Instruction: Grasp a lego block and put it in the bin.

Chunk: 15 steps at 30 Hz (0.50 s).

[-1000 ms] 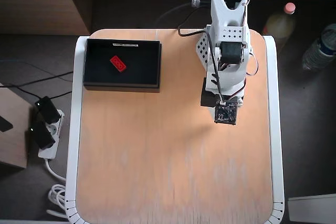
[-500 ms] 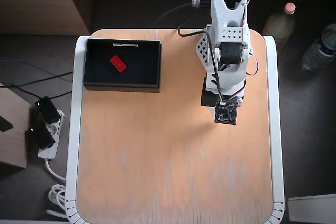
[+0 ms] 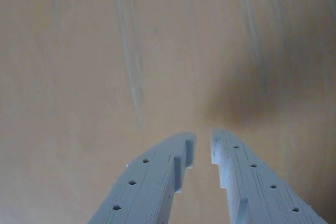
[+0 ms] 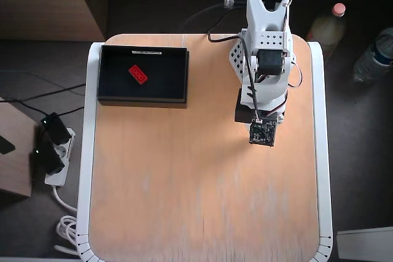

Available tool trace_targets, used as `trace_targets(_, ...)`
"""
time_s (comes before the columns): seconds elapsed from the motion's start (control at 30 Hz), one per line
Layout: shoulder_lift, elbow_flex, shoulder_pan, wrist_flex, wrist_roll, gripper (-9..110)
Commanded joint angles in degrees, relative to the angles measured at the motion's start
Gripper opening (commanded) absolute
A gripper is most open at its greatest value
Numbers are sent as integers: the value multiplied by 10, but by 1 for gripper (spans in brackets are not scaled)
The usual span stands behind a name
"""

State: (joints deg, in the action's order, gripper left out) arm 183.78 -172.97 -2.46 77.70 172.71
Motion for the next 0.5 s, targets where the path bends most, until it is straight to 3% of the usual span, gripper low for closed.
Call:
trace_targets(0.0, 52, -89, -10, 6, 8, 0)
trace_targets(0.47, 52, -89, -10, 6, -8, 0)
